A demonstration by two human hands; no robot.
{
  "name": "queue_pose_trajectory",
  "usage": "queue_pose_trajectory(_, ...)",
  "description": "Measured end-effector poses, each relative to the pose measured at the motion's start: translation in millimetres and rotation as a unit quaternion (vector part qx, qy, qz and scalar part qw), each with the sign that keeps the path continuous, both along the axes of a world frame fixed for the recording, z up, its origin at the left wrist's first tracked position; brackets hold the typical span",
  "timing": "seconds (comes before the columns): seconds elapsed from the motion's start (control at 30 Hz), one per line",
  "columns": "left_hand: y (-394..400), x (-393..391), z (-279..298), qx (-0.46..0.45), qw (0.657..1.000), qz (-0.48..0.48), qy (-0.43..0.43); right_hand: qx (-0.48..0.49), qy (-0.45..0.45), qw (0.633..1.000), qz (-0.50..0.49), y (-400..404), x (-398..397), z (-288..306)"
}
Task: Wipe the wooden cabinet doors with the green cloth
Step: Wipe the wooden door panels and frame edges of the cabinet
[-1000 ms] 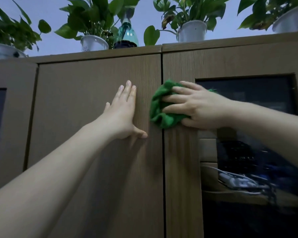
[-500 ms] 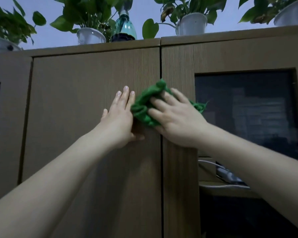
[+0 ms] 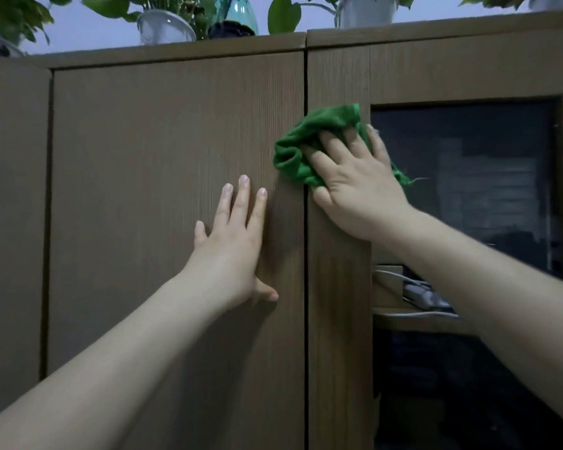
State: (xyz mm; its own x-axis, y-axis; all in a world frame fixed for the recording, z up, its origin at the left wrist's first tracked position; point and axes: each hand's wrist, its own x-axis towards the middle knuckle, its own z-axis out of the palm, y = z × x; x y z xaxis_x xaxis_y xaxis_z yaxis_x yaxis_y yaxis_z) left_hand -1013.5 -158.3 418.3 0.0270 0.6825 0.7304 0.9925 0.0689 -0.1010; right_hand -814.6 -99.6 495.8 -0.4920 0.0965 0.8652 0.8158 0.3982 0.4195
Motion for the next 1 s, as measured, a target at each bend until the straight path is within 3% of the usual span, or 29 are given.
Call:
queue_pose_trajectory(0.27, 2, -5, -13, 0.028, 0.999, -0.024, -0.029, 0.032, -0.076, 0.997, -0.005, 1, 0, -86)
queue_pose_trajectory(0.37, 1, -6, -15, 0.033, 0.999, -0.031, -0.026, -0.001, -0.188, 0.982, -0.004, -5, 18, -116)
queue_pose_trajectory(0.5, -1, -7, -14, 0.028, 0.999, -0.027, -0.025, -0.044, -0.340, 0.939, 0.035, -13, 49, -96)
queue_pose_trajectory(0.57, -1, -6, -14, 0.026, 0.999, -0.027, -0.026, -0.016, -0.319, 0.947, 0.034, -14, 52, -65)
queue_pose_trajectory(0.67, -2, -4, -19, 0.023, 0.999, -0.028, -0.034, -0.039, -0.118, 0.992, 0.012, -17, 38, -11)
queue_pose_trajectory(0.73, -3, -6, -27, 0.016, 0.999, -0.033, -0.027, -0.078, -0.022, 0.997, 0.000, -18, 18, 11)
queue_pose_trajectory(0.83, -4, -8, -39, -0.003, 0.999, -0.040, -0.019, -0.064, -0.020, 0.997, -0.029, -15, -8, 5)
queue_pose_trajectory(1.0, -2, -5, -62, 0.004, 1.000, -0.025, -0.009, -0.006, -0.118, 0.992, -0.035, -12, -24, -65)
